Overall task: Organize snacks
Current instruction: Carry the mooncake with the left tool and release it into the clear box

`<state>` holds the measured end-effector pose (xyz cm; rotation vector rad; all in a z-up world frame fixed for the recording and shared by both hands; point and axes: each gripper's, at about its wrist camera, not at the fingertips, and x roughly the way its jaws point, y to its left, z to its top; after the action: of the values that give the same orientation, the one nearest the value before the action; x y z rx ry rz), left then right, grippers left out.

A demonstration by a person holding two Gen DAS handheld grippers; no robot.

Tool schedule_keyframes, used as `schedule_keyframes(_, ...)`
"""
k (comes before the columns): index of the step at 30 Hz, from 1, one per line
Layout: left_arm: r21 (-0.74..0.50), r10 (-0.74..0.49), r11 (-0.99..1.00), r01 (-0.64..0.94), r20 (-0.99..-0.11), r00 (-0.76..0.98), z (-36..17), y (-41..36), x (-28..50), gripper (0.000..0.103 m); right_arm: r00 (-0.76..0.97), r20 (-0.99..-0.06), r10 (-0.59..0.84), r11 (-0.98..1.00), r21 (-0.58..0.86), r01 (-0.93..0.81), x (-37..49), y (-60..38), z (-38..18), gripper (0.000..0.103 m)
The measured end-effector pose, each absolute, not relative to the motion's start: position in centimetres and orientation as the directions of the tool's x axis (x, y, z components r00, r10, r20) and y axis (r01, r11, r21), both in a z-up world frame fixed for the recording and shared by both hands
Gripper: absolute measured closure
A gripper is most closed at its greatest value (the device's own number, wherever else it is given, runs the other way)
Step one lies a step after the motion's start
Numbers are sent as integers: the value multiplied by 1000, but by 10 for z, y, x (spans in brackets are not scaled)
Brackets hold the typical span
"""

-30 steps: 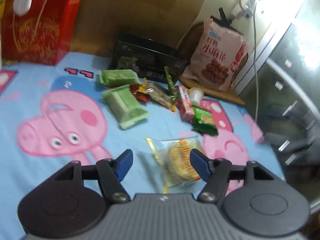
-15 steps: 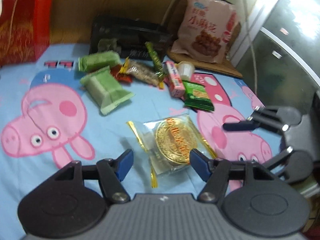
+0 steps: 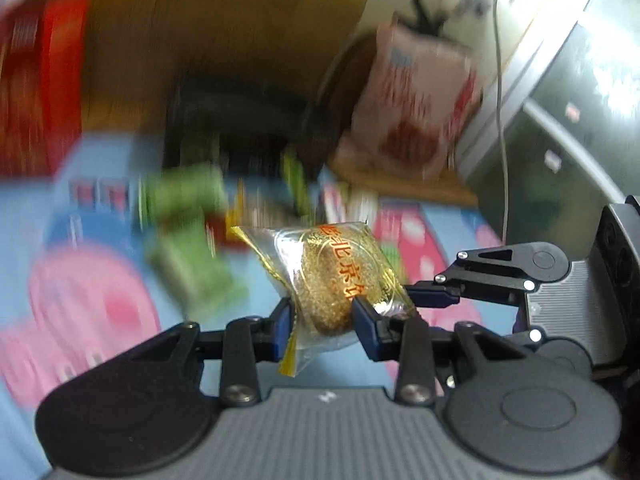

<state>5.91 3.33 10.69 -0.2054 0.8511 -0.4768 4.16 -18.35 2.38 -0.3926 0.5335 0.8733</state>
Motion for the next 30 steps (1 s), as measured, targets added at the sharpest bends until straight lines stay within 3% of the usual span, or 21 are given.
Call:
schedule_keyframes(4, -294, -442, 897, 330, -625, 644, 160, 30, 120, 67, 598, -546, 587, 628, -158, -762, 98, -168, 79, 75)
schedule_keyframes(7, -313, -440, 898, 311, -601, 667, 168, 33, 172, 67, 637, -528, 561, 667, -167, -726, 148, -157, 95, 75)
schedule_keyframes(17, -382, -406, 905, 185, -649, 643, 87, 42, 276, 67, 647, -595, 477, 753, -103, -650, 251, -139, 32, 79)
schedule_keyframes(21, -359, -387, 915, 181, -665, 638, 74, 39, 282, 63, 659, -593, 462, 766, -108, -634, 257, -139, 21, 73)
schedule_keyframes(24, -345, -382, 918, 195, -639, 667, 80, 42, 265, 61, 687, -539, 486, 768, -111, -631, 243, -155, 30, 67)
schedule_keyframes(30, -406, -477, 873, 272, -588, 653, 89, 40, 220, 54, 683, -457, 569, 780, 36, -625, 191, -219, 32, 64)
